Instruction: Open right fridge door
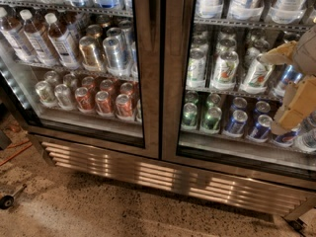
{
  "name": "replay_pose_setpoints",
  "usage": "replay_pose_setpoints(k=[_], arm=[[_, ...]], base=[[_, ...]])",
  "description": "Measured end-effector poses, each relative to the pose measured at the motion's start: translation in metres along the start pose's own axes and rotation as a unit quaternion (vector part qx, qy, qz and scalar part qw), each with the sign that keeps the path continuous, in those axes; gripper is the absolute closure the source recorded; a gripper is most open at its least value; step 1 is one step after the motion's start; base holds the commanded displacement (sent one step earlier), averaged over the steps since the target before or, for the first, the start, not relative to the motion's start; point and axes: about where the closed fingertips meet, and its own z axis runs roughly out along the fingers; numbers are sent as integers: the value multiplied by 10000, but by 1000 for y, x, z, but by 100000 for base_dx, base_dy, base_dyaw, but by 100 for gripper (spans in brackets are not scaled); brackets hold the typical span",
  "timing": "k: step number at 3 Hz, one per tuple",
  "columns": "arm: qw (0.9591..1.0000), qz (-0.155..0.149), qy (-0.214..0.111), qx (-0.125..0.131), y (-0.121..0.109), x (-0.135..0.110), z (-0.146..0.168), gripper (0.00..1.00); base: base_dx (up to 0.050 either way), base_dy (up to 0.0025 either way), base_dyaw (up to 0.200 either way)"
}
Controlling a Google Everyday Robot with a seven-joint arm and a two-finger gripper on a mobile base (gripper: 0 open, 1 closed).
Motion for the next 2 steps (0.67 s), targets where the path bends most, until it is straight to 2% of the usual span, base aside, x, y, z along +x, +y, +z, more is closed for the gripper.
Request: replay_pose_setpoints(k=[1,2], arm=[[9936,35,-1028,-464,-4,20,4,0],[9876,76,-1458,-576,-6,7,6,0]], base=[[0,0,0],[0,0,0]])
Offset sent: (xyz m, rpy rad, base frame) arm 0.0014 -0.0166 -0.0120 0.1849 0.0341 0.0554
